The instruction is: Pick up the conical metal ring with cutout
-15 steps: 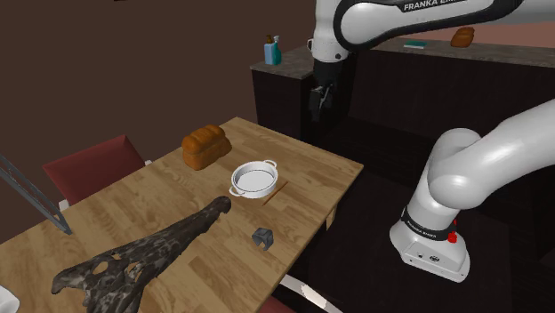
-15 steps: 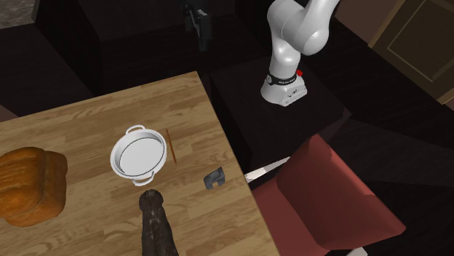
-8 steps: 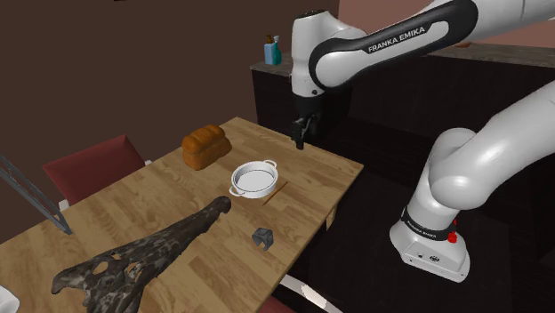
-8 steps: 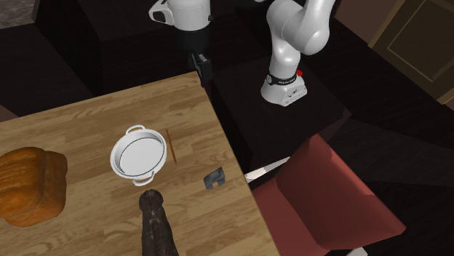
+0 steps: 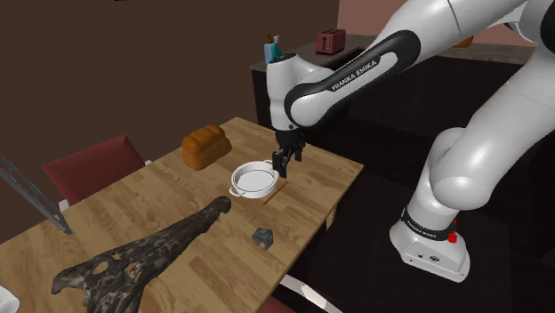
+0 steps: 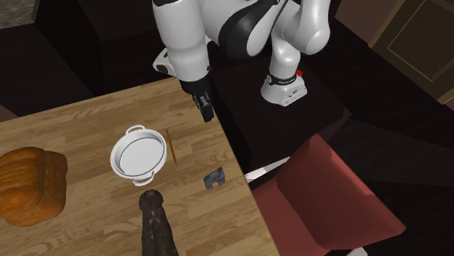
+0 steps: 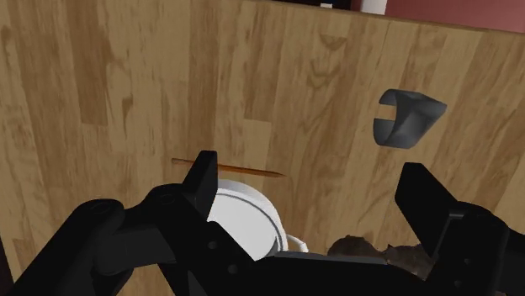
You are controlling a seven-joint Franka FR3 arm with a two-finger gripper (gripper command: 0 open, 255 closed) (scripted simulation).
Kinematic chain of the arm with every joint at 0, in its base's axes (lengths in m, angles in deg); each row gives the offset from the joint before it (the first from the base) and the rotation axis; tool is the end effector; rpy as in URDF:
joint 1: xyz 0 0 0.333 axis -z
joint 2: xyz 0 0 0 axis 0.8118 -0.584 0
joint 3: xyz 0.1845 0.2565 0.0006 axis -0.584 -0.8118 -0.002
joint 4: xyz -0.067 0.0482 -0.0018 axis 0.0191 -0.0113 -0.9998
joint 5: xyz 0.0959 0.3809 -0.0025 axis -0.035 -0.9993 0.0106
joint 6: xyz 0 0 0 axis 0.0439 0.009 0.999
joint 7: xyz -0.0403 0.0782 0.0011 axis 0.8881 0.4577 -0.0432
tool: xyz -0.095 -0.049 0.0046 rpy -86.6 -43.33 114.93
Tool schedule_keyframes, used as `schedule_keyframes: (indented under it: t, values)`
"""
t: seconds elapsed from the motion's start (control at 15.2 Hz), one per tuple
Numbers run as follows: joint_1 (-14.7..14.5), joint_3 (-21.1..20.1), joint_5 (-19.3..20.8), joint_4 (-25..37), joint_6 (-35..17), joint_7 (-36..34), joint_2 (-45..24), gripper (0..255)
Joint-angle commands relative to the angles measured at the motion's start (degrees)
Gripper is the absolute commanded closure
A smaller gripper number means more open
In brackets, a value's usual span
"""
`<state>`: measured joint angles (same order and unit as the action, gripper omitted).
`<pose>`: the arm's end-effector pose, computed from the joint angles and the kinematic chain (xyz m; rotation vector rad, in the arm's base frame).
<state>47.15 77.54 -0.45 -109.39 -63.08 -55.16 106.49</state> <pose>0.4073 0.1372 0.3837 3.1285 0.0807 -0.0785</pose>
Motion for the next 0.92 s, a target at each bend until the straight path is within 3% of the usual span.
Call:
schedule_keyframes:
  t: [0.0,0.86]
  values:
    - [-0.6,-1.3,-0.4,0.3,-2.7,-2.0,-3.7,0]
    - [-5.2,-5.4,2.4,10.7,-15.6,-14.3,-31.8,0]
